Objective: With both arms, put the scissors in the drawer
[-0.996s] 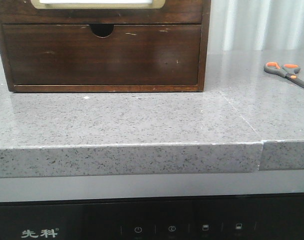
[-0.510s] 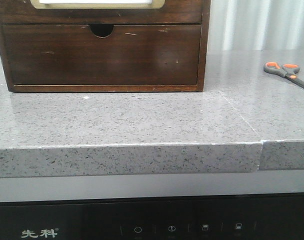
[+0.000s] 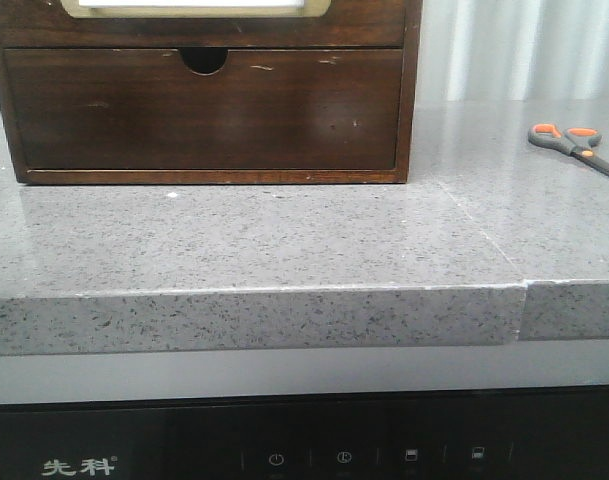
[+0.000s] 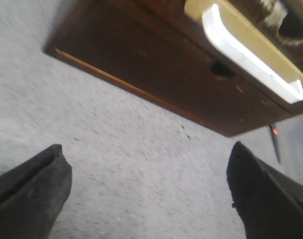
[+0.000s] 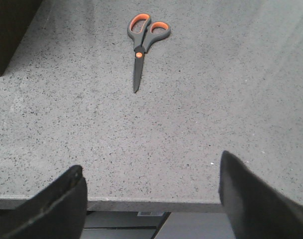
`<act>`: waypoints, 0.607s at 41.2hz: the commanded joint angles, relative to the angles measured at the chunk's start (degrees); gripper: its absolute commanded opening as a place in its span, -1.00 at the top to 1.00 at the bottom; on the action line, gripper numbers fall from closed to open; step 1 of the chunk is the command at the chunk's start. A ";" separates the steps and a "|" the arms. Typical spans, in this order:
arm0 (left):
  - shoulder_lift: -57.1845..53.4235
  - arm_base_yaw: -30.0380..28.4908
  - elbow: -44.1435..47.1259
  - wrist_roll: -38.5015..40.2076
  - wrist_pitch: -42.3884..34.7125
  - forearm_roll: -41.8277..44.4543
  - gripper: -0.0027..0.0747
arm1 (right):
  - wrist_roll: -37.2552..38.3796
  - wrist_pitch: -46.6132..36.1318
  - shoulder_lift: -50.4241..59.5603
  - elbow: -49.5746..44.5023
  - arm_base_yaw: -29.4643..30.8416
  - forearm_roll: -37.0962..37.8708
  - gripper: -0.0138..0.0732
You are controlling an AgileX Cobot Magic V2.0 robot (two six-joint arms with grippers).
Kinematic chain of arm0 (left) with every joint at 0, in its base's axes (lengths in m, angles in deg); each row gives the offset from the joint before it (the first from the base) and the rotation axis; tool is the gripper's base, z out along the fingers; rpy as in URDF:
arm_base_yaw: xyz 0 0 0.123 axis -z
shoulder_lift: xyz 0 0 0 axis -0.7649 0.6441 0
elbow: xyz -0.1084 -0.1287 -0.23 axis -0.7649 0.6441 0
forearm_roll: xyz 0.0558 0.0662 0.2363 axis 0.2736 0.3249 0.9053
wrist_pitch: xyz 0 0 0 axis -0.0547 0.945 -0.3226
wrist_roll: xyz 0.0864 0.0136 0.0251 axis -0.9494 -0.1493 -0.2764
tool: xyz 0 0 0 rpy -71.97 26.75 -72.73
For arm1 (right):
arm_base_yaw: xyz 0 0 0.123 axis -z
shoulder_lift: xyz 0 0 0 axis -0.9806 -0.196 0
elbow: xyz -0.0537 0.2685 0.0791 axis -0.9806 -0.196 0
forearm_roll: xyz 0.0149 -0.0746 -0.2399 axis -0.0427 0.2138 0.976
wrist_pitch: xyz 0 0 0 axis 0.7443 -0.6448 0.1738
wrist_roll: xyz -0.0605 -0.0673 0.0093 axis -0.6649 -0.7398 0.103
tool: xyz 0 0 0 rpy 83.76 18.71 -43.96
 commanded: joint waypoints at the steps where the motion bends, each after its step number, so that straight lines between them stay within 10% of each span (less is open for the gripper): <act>1: 4.19 0.47 -1.63 -12.16 1.13 -16.02 -0.67 | -0.01 -3.73 -0.56 1.87 0.39 1.20 -0.63; 15: 15.04 0.47 -1.63 -38.64 7.83 -49.87 -0.67 | -0.01 -3.73 -0.56 1.87 0.39 1.20 -0.63; 25: 20.24 0.47 -5.46 -42.43 13.36 -54.15 -0.67 | -0.01 -3.73 -0.56 1.87 0.39 1.20 -0.63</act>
